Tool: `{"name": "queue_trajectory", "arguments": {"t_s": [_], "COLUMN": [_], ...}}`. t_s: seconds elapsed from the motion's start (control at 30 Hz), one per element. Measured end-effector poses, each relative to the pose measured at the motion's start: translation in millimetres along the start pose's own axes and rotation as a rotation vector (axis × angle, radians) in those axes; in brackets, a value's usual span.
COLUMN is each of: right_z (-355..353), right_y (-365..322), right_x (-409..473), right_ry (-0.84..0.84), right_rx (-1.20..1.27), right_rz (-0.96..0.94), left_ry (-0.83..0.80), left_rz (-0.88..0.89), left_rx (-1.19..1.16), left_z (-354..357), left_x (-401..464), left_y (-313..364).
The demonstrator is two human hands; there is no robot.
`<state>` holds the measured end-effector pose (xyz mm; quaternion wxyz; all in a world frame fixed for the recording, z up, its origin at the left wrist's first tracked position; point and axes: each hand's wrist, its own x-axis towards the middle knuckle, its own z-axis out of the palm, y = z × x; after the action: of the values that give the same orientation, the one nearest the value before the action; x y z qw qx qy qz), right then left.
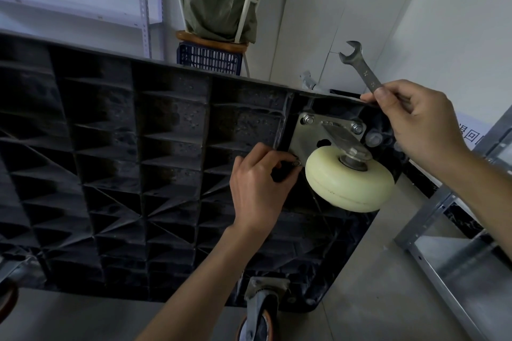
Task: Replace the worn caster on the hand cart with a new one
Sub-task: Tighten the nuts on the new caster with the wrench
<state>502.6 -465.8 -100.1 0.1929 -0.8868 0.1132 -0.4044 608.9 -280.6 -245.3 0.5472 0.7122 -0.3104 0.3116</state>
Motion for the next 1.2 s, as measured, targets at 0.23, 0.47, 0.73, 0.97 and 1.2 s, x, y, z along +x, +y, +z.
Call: {"name": "queue_trajectory", "arguments": {"t_s": [0.23,0.47,0.73,0.97,1.2], "right_z": [1.2,1.2,1.2,1.5,1.4], "right_y": [2.4,1.8,2.3,2.6,2.4], "right_x": [0.7,0.2,0.1,-0.1,-0.1], "right_ry": [0.007,0.010,0.018,0.015,0.020], "right_rx": [0.015,0.006,0.006,0.009,0.007], "right_rz": [0.004,-0.014,-0.022,-0.006,-0.024], "left_ry": [-0.008,-0.013,0.007,-0.024,-0.010], "left_rz": [0.029,0.063,0.029,0.028,-0.015], "left_rx": [-0.004,0.014,-0.023,-0.041,-0.042], "left_z": [-3.1,-1.6,-1.7,-2.2,-0.5], "left_x": [-1.6,-0.7,0.7,-2.0,0.3], "left_y": [-3.0,-4.0,-2.3,-1.0,-0.2]}}
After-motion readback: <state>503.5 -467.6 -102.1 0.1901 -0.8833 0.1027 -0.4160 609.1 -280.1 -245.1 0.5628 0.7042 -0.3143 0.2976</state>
